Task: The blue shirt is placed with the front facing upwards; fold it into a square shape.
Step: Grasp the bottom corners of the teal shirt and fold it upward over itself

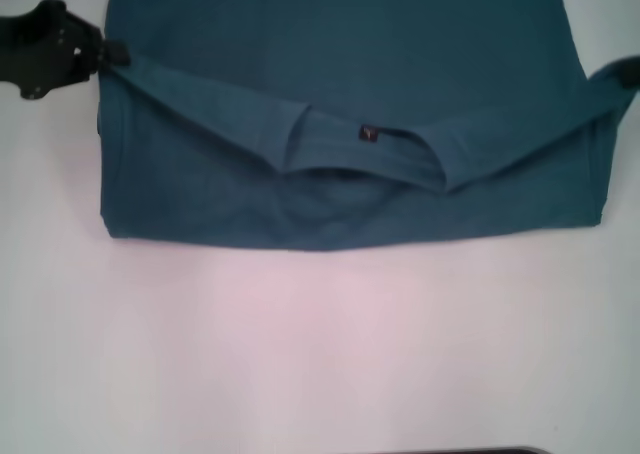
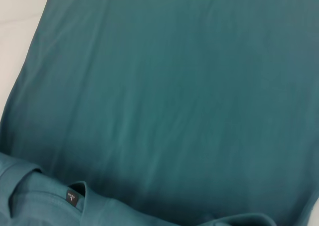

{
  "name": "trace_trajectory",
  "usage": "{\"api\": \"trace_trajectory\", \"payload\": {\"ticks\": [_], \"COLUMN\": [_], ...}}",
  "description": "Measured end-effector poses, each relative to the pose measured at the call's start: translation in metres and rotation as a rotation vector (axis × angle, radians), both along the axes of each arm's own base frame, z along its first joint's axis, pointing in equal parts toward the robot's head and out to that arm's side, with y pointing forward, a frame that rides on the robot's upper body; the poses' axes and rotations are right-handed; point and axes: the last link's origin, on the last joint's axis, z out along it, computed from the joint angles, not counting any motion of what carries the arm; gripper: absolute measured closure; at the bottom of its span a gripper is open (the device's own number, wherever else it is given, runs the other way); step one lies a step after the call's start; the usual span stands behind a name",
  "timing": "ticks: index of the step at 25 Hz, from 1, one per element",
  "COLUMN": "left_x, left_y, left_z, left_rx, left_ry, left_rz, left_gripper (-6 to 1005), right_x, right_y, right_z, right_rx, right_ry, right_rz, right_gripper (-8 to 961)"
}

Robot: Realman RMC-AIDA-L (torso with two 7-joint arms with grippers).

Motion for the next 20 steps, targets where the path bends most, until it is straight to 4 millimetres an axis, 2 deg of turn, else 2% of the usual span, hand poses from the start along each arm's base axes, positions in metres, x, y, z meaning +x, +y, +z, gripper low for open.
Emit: {"api": "trace_trajectory", "payload": {"ticks": [11,20], "left_x": [0.01,0.021], "left_y": [0.031,0.051], "left_z": [-0.011,-0.016], "left_rx": [0.134,0.195], "left_ry": [0.037,0.082], "left_rz": [0.016,0.003], "left_gripper": [961,962], "right_x": [-0.023,-0.017], "right_y": [0.034,0.047], "right_z": [-0.005,-0.014], "right_rx": [0.128,0.195], "right_ry": [0.009,-0.081], "right_rz": [0.073,0.035], "right_gripper": [915,915]}}
